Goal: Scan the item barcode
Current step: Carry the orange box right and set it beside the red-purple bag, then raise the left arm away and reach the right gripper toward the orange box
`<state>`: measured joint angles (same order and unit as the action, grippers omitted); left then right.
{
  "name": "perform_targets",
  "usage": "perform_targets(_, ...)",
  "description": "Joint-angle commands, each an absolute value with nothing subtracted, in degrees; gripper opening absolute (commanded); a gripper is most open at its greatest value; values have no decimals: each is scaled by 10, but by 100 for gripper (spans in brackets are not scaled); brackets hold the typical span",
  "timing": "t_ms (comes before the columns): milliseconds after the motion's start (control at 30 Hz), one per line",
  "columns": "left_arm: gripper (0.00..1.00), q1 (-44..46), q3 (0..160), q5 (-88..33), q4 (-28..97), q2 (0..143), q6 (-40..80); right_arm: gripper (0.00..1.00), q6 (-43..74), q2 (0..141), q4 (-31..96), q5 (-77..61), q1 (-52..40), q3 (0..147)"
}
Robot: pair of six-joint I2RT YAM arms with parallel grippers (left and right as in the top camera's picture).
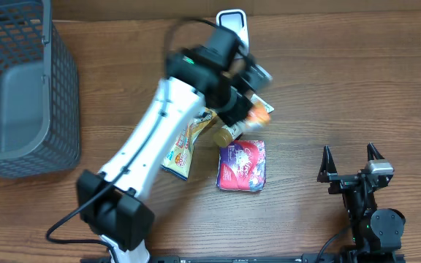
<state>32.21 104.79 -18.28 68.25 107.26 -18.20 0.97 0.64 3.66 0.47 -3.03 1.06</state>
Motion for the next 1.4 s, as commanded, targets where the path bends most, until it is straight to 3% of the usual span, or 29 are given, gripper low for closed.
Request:
perform_targets(0, 4, 380, 986, -180, 603, 1076, -192, 100, 54, 2, 37, 12, -29, 20)
perform_targets(333, 4, 427, 865, -210, 338, 1087, -141, 100, 90, 2, 294, 41, -29, 193)
perform_targets(533, 4, 428, 861, -222, 312, 1146, -141, 100, 90, 3, 389, 40, -29, 347)
perform_targets(700, 7, 428, 861, -234, 322, 1175, -133, 100, 91, 3, 395, 24, -29, 375)
perform_targets(733, 11, 428, 861, -234, 323, 1175, -133, 100, 90, 3, 388, 13, -29, 375)
perform_targets(767, 26, 428, 861, -233, 323, 1175, -133, 100, 90, 3, 382, 7, -29, 375)
perform_targets(833, 77, 428, 861, -224, 325, 1175, -132, 100, 90, 3, 385, -1, -29, 372)
perform_targets(867, 93, 427, 861, -213, 328, 1175, -132, 100, 90, 3, 389, -1, -29, 368)
perform_targets(900, 100, 427, 861, -201, 331, 1174, -129, 100, 90, 3, 395, -1, -29, 362)
perform_targets(1100, 100, 423, 901, -159, 387, 1161, -100, 100, 99, 10, 415, -36, -29, 351)
perform_targets(1267, 100, 399, 989, -110, 463, 1115, -91, 100, 171, 80, 452, -40, -29, 351)
perform_targets(1367, 100, 371, 1047, -100, 501, 1075, -89, 100, 180, 133, 447, -136, -29, 352)
